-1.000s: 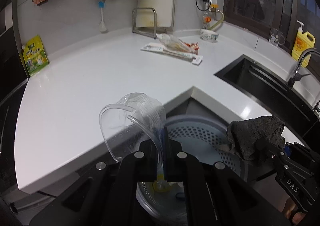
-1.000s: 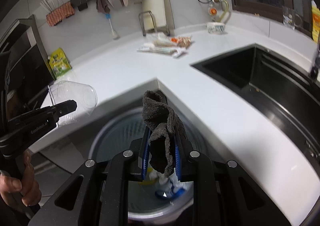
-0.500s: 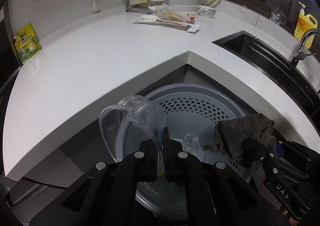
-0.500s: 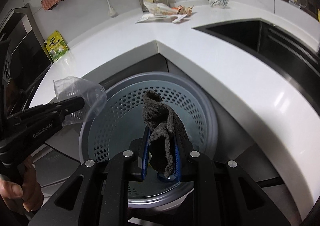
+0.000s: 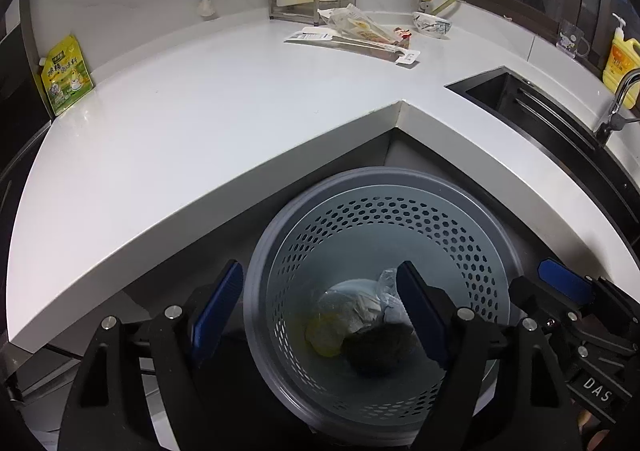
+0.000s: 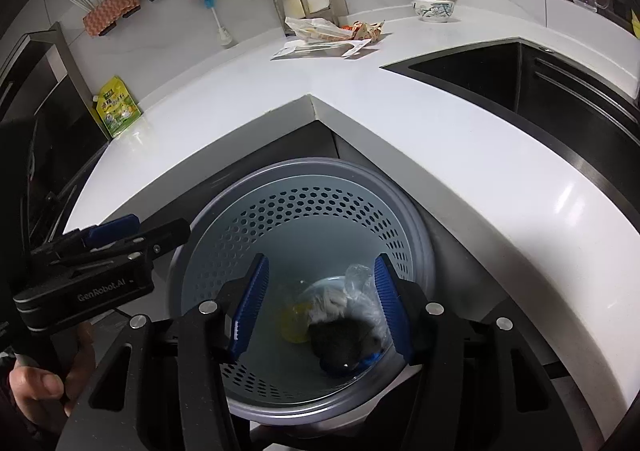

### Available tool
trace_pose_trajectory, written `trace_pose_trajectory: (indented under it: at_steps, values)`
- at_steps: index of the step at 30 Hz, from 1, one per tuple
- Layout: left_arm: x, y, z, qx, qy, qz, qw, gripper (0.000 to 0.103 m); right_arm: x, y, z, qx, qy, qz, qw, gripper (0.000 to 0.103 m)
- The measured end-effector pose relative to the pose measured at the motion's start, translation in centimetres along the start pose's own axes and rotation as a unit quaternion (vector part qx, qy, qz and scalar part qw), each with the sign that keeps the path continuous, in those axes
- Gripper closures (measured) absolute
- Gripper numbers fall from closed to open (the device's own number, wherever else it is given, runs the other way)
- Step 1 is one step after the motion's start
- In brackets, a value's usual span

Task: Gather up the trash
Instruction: 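Carry the cup and cloth over the bin and open both tools, then move both tools back to the bread bag and snack wrapper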

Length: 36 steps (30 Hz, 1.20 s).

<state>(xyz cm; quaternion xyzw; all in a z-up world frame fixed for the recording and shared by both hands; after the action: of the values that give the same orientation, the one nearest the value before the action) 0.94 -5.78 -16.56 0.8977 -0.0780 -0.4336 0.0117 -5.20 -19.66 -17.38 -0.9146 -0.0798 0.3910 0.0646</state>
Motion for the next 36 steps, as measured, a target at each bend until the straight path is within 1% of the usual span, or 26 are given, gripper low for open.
trace_pose_trajectory:
  at_steps: [4, 7, 12, 17, 19, 21, 24, 27, 31, 36]
  values:
    - [0.2, -0.1, 0.1, 0.002, -0.004, -0.005, 1.0000, 0.025, 0.0, 0.0, 0.0, -0.001, -0.001, 0.002, 1.000, 0.050]
    - [0.3, -0.2, 0.0, -0.002, -0.003, -0.006, 1.0000, 0.022, 0.0, 0.1, -0.1, 0.001, -0.001, 0.005, 1.000, 0.050]
    - [0.2, -0.5, -0.3, -0.004, -0.003, -0.008, 1.0000, 0.021, -0.2, 0.5, -0.6, 0.004, 0.002, 0.010, 1.000, 0.050]
    - [-0.2, -0.4, -2.2, -0.007, 0.006, -0.006, 0.9999, 0.019, -0.9, 1.5, -2.5, 0.007, 0.016, 0.021, 1.000, 0.050]
    - [-0.2, -0.3, -3.5, -0.008, 0.011, -0.003, 0.9999, 0.019, -1.2, 2.0, -3.7, 0.004, 0.023, 0.031, 0.999, 0.050]
    - [-0.3, -0.1, -5.1, -0.010, 0.019, 0.000, 0.9998, 0.018, -1.5, 2.6, -5.6, -0.001, 0.036, 0.039, 0.999, 0.050]
    - [-0.5, 0.2, -8.2, -0.011, 0.044, 0.002, 0.9990, 0.014, -1.6, 3.5, -8.8, -0.010, 0.054, 0.052, 0.997, 0.050]
    - [-0.5, 0.3, -11.7, -0.012, 0.069, -0.002, 0.9976, 0.014, -1.0, 4.3, -12.5, -0.020, 0.068, 0.061, 0.996, 0.050]
    - [0.2, 0.5, -16.7, -0.019, 0.096, -0.006, 0.9951, 0.011, 0.9, 5.6, -17.2, -0.034, 0.078, 0.077, 0.993, 0.050]
    - [1.9, 1.0, -22.2, -0.022, 0.130, -0.019, 0.9911, 0.009, 4.1, 7.5, -22.7, -0.023, 0.084, 0.080, 0.993, 0.050]
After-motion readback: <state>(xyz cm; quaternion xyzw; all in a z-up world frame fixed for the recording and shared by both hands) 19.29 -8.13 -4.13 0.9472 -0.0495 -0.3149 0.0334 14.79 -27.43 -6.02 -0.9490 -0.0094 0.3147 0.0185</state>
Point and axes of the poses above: each gripper's, at about its wrist camera, not at the fingertips, and x roughly the way its jaws point, y to its right, z to its underside, the point moved 9 cm from there along x, roughly the way its jaws point, and after that the axes turned 7 degrees about -x, right-handed, at the moved point
